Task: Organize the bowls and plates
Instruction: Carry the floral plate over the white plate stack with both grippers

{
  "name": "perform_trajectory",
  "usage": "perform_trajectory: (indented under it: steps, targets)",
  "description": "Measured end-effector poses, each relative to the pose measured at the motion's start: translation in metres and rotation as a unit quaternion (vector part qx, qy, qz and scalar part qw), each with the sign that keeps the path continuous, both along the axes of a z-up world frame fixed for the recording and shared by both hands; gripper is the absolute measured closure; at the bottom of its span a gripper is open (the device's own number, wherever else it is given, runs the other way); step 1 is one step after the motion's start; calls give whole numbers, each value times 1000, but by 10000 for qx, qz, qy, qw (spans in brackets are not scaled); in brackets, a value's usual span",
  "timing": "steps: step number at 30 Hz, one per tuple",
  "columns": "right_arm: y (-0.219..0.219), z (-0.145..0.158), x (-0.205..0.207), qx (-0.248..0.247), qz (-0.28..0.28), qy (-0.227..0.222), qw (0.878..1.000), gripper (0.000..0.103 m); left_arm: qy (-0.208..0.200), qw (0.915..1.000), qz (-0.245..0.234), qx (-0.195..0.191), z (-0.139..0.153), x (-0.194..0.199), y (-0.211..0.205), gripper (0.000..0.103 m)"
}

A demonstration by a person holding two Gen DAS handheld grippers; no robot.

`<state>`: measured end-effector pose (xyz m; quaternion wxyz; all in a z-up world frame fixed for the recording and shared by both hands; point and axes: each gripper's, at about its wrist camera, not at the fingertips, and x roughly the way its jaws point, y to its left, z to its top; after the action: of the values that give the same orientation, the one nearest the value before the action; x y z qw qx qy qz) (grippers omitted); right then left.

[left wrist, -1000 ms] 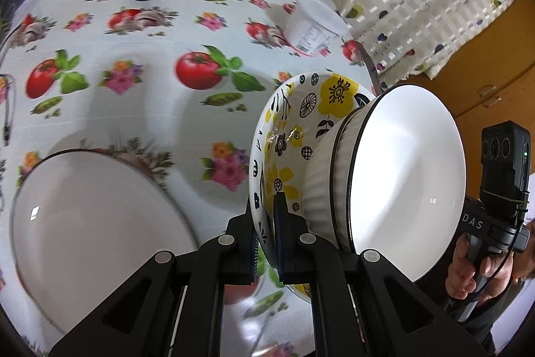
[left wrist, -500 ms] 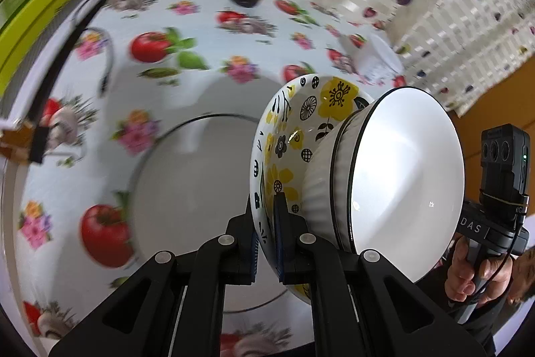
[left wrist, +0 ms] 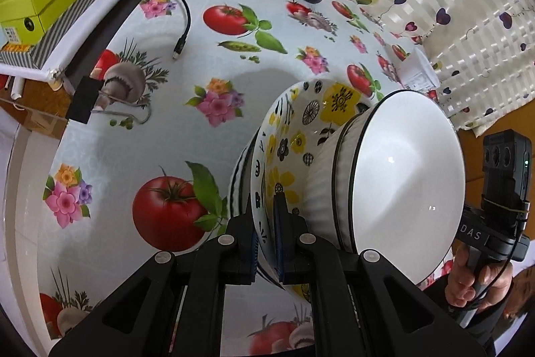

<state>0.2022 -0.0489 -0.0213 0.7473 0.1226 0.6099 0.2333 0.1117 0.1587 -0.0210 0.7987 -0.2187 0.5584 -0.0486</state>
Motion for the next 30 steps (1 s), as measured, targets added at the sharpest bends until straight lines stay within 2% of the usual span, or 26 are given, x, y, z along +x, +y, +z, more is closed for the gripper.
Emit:
perform_trajectory:
  steps: [15,22,24,25,26,27,28,30]
  targets:
    - [-4,-7,0,-73,3,-71,9999,94,-48,9998,-54,-165,-11,5,-1,97]
    - [-4,-6,-1,-138,166,-188,9996,90,-348,9988,-24,-346,-12,0,6,96]
    - [-6,-2,-3,-83,202,-256,9994,85,-405,9987,50,-316,-12,-3,8,93]
    - [-7,1,-5,-75,218,-313,9992,78,-440,9986,64,-282,-11,-4,8,93]
    - [-9,4,-7,-174,207,-384,9989,64,-483,9986,70,-214,-9,-6,7,93]
    - [-12,8,-9,-347,179,-483,9981,58,-557,9984,73,-89,-5,-8,5,93]
    - [-15,10,-11,-359,182,-537,9977,54,-642,9979,75,15,-1,-10,4,93]
    - [-21,13,-14,-249,198,-555,9979,54,-742,9971,92,124,5,-13,4,93]
